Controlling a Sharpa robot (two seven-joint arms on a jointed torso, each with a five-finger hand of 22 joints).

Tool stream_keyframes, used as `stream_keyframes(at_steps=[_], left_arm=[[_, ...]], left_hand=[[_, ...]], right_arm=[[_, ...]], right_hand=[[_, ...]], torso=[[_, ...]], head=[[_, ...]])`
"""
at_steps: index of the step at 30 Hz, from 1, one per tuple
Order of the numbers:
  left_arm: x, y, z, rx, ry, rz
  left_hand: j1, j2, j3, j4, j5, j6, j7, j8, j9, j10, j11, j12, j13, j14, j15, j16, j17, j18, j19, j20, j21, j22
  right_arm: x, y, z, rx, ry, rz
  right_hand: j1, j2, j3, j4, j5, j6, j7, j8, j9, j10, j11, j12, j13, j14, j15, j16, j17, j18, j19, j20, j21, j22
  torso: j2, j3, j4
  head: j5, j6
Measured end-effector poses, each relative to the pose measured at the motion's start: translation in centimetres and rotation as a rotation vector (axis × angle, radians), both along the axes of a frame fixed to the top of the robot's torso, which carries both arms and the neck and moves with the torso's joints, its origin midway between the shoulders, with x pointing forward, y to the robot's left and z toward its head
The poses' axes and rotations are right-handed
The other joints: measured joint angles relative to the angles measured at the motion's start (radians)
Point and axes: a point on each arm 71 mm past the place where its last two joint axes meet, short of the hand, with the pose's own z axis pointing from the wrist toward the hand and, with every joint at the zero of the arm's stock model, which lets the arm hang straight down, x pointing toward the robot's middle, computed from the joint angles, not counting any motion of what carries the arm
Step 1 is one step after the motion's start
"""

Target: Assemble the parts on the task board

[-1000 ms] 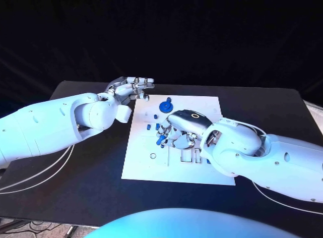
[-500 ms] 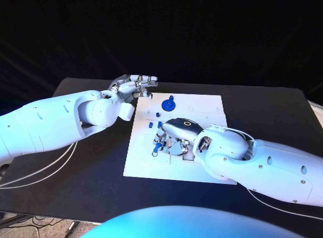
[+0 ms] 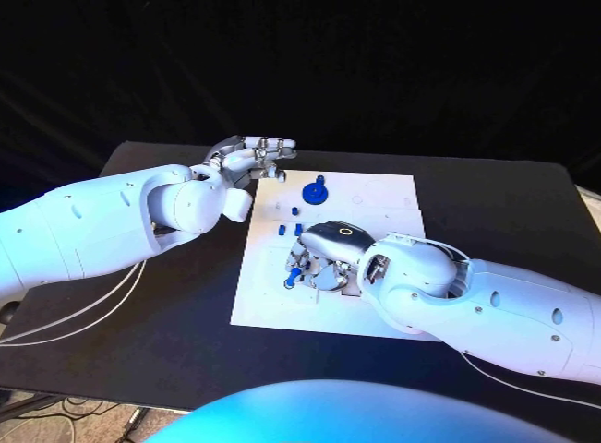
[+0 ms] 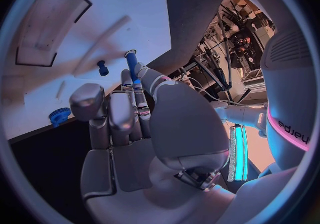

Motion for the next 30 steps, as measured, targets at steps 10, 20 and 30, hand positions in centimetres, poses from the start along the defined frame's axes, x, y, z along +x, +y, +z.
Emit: stream_keyframes(at_steps=[10, 20, 30], left_arm=[[0.0, 0.0, 0.0, 0.0, 0.0, -0.003], [0.0, 0.0, 0.0, 0.0, 0.001, -0.005], [0.0, -0.1, 0.0, 0.001, 0.003, -0.007]], left_hand=[[0.0, 0.0, 0.0, 0.0, 0.0, 0.0, 0.0, 0.0, 0.0, 0.0, 0.0, 0.0, 0.0, 0.0, 0.0, 0.0, 0.0, 0.0, 0.0, 0.0, 0.0, 0.0], [0.0, 0.0, -0.004, -0.004, 0.0, 0.0, 0.0, 0.0, 0.0, 0.0, 0.0, 0.0, 0.0, 0.0, 0.0, 0.0, -0.003, 0.0, -0.004, 0.004, -0.004, -0.002], [0.0, 0.0, -0.004, -0.004, 0.0, 0.0, 0.0, 0.0, 0.0, 0.0, 0.0, 0.0, 0.0, 0.0, 0.0, 0.0, -0.003, 0.0, -0.004, 0.004, -0.004, -0.002]], right_arm=[[-0.1, 0.5, -0.4, -0.029, -0.016, 0.01], [-0.4, 1.4, -0.6, -0.058, -0.032, 0.028], [-0.7, 1.4, -1.0, -0.081, -0.046, 0.024]], right_hand=[[0.0, 0.0, 0.003, -0.003, -0.001, -0.004, 0.001, -0.001, 0.0, -0.002, 0.002, 0.0, -0.001, 0.0, 0.0, 0.0, 0.0, 0.0, 0.0, 0.0, 0.0, 0.0], [-0.001, -0.002, 0.003, -0.003, -0.001, -0.006, 0.002, -0.004, 0.0, 0.002, 0.005, -0.01, 0.0, 0.0, 0.0, 0.0, -0.003, 0.0, 0.0, 0.0, 0.0, -0.003], [-0.073, -0.077, -0.064, 0.01, 0.015, -0.238, 0.045, -0.047, -0.045, -0.195, 0.055, -0.097, -0.004, -0.001, 0.028, -0.038, -0.057, 0.0, -0.066, 0.033, -0.086, -0.145]], torso=[[0.0, 0.0, 0.0], [0.0, -0.0005, 0.0006], [-0.001, -0.0007, 0.0]], head=[[0.0, -0.001], [0.0, -0.001], [-0.002, -0.001]])
